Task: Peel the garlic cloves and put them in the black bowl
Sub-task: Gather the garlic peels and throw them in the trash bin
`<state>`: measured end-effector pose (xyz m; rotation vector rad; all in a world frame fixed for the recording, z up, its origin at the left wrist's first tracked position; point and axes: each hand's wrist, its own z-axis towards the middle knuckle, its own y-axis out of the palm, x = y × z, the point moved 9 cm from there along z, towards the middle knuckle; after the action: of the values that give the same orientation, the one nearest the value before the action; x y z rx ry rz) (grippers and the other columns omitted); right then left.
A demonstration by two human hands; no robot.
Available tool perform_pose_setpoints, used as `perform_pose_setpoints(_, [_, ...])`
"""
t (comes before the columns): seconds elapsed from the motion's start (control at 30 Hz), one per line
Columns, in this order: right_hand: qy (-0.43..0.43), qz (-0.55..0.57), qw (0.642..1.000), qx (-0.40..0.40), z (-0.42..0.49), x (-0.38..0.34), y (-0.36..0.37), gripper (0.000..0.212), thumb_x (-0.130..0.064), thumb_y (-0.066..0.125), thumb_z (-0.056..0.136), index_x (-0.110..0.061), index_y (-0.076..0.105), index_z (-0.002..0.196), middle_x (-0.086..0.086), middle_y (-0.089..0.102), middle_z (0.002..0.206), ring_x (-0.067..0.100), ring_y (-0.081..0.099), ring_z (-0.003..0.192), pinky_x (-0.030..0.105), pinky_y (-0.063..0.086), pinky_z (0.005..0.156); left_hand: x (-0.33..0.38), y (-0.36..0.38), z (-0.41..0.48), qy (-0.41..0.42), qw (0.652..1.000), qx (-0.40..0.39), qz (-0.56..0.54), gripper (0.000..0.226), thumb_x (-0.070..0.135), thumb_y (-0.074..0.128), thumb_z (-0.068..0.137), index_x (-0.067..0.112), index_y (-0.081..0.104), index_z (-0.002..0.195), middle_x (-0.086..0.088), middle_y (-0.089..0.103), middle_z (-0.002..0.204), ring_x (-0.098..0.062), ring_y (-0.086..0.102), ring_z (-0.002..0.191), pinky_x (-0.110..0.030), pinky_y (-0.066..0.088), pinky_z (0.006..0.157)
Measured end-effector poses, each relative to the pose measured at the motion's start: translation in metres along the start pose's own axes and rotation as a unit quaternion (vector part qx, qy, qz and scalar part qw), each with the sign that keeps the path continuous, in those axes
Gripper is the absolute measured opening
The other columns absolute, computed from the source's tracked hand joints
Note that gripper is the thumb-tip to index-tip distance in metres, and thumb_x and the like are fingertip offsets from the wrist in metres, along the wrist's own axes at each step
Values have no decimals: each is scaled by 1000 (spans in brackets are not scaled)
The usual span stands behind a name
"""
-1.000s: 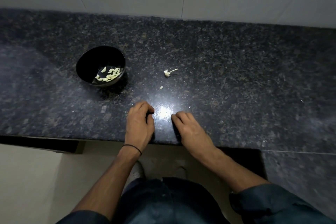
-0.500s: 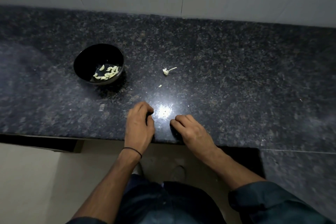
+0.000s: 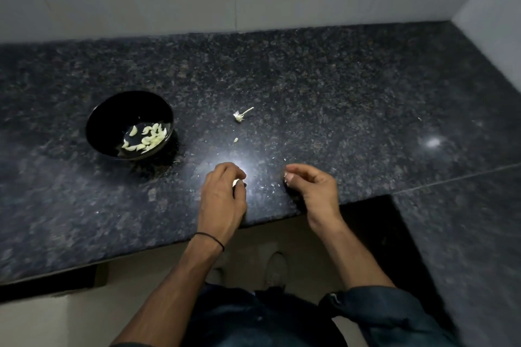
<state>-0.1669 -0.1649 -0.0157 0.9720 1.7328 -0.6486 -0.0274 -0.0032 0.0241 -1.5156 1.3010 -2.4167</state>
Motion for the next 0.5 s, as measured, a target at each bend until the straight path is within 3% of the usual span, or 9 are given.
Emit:
perform_pose_setpoints(0.2, [64,254,960,95,-50,21,-13,20,14,63,86,0,71,99,6,76,83,11,72,78,17,58,74,10,3,-7,82,991,-84,-70,12,4,56,87,14,61,89,4,58,99,-19,56,94,-40,50,84])
perform_pose_setpoints(0.37, [71,339,922,175,-114,47,-34,21,14,58,89,2,69,101,9,76,83,12,74,77,17,59,73,38,28,-35,141,972,-165,-89,13,1,57,86,12,63,89,-1,60,96,-19,57,92,-39,49,85])
perform_pose_setpoints(0.5, [85,379,884,259,-183,85,-84,23,12,60,89,1,69,106,12,76,92,12,74,81,17,59,74,82,61,-81,216,936,-261,-96,12,3,57,88,13,63,93,0,59,99,-19,58,93,-36,49,85])
